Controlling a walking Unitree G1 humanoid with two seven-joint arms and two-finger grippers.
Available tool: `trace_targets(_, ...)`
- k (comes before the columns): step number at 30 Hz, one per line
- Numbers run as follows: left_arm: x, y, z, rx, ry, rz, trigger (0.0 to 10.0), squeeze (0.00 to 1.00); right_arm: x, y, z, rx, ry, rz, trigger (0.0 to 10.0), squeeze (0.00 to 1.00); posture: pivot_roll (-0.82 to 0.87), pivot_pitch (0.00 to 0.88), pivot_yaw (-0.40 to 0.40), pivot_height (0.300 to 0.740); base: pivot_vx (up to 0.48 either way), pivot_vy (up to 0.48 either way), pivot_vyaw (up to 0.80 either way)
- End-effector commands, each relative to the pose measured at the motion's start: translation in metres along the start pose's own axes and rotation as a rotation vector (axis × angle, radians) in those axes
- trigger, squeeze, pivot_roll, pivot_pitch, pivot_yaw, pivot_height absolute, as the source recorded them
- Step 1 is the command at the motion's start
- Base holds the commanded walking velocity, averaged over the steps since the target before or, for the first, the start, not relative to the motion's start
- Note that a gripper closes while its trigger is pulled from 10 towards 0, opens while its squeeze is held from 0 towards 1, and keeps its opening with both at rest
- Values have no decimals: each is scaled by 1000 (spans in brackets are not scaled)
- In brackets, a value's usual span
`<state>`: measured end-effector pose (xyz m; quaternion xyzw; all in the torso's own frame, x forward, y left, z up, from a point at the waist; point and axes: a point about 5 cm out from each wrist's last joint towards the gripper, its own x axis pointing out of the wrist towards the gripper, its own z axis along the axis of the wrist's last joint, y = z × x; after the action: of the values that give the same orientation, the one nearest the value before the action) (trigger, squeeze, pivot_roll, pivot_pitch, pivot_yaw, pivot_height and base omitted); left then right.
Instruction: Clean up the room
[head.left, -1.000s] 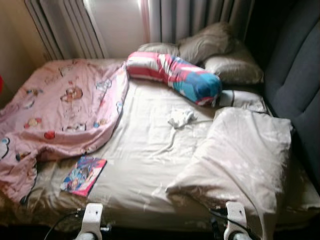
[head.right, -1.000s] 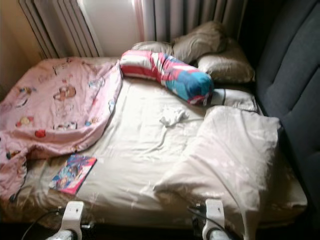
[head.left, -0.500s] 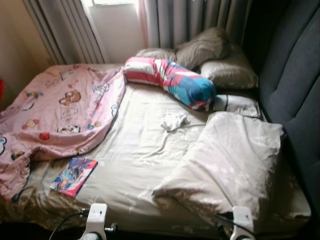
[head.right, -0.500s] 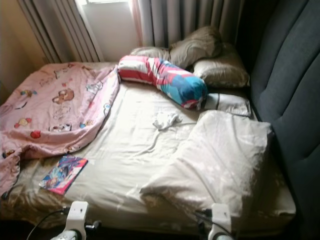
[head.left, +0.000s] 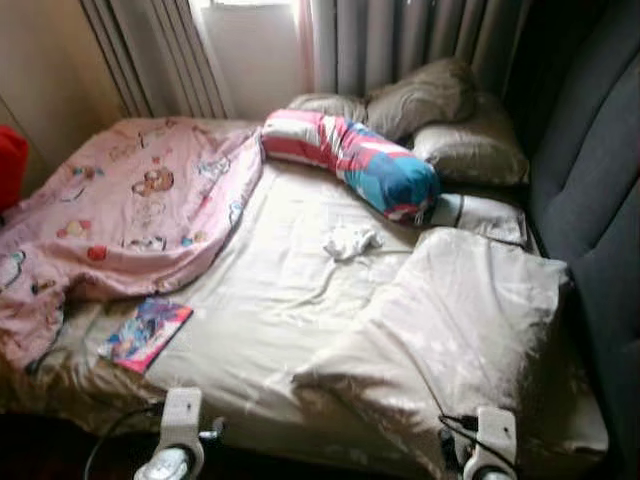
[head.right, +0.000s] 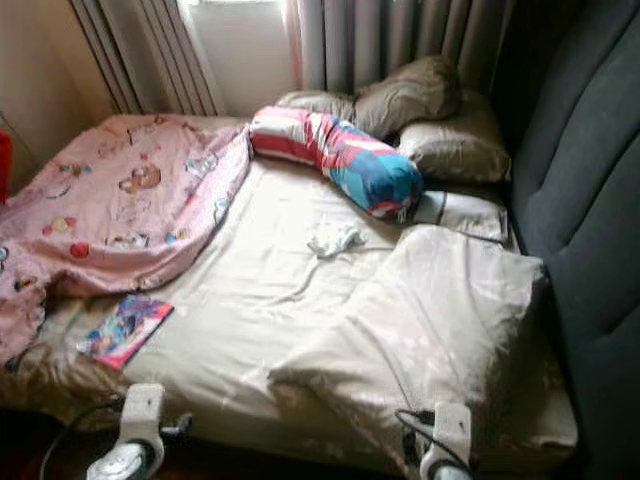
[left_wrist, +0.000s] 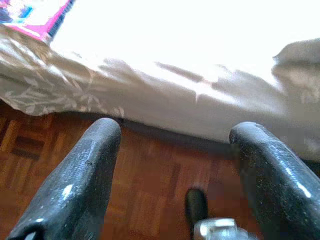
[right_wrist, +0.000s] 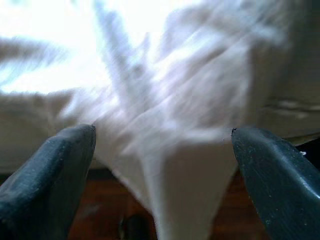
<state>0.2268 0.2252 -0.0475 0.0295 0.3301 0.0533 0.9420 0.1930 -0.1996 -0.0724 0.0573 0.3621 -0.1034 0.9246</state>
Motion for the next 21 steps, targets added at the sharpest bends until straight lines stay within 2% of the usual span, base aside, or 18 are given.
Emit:
trace_targets(1,2,13,14,-2,-63,44,10000,0,-1,4,-1,34,-20,-7,10000,0,-38,0,19,740,0,0,0)
trace_targets(4,2,19,22,-34,-110,49,10000,0,6,0,29,30,-134,-5,10000,0,-27,0,9,740,0,0,0)
trace_targets(5,2,21,34,-27,-180,40,10000,0,7,-1,42,20,-192,2,10000,0,-27,0,4,740,0,0,0)
trace_targets(8,2,19,48,-33,-277,21,10000,0,7,0,51,16,-258,11,10000,0,-26,0,-1,740,0,0,0)
trace_targets(9,1,16,55,-36,-338,-2,10000,0,5,0,56,18,-304,13,10000,0,-28,0,-2,740,0,0,0)
trace_targets(13,-1,12,58,-37,-377,-22,10000,0,4,0,59,8,-338,19,10000,0,-35,0,-4,740,0,0,0)
trace_targets(14,-5,4,57,-38,-427,-46,10000,0,1,1,62,-8,-388,33,10000,0,-40,0,-5,740,0,0,0)
trace_targets(17,-11,-3,54,-40,-467,-61,10000,0,-1,2,62,-13,-419,41,10000,0,-39,0,-7,740,0,0,0)
trace_targets(21,-17,-4,51,-51,-503,-61,10000,0,-5,1,55,-16,-424,41,10000,0,-46,5,-12,740,0,0,0)
